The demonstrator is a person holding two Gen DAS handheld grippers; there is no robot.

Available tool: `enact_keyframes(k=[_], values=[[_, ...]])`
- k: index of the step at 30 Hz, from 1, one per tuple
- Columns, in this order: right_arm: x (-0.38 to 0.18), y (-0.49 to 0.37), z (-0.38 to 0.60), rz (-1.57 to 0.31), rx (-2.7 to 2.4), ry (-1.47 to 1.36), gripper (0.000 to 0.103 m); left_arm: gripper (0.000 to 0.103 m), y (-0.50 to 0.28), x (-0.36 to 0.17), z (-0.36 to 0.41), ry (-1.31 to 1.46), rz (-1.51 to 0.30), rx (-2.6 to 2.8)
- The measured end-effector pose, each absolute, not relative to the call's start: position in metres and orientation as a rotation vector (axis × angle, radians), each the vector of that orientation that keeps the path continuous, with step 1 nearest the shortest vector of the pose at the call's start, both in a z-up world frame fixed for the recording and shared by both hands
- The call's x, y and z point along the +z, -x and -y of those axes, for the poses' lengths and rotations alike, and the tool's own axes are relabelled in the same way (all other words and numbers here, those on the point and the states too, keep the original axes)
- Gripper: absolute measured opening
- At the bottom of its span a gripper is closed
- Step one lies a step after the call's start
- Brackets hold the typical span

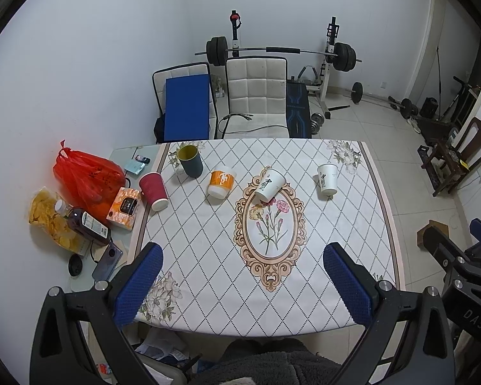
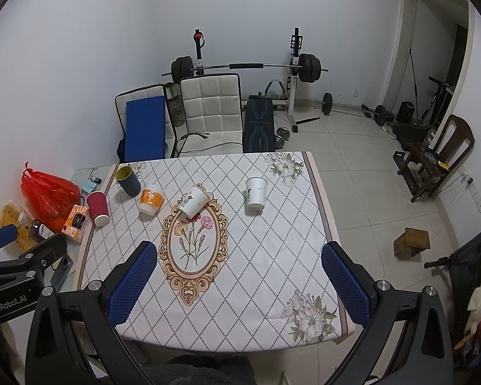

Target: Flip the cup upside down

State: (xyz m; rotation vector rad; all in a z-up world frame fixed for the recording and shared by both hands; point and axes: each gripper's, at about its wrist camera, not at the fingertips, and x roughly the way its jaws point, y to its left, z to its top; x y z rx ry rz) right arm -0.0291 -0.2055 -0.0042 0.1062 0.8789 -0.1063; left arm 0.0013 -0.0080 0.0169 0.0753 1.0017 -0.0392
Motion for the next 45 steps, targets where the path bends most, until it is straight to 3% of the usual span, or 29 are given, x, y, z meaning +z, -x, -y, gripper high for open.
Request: enact_keyframes(k=[20,26,45], values=[[-0.006,0.031,0.206,-0.894,-0.09,-0.125,0.103,0.103,0.002,0.019,0.009,-0.073,-1.01,-0.04],[-0.024,0.022,0.223,-0.927,-0.093,-0.15,0.103,0.103,-0.01,-0.011,0.028,-0.081,-1.044,-0.026],[-0.225,-0.046,0.318,-1.253,-0.249,-0.158,0.103,0.103,-0.106,-0.154,0.108,-0.15,-1.249,-0.045]])
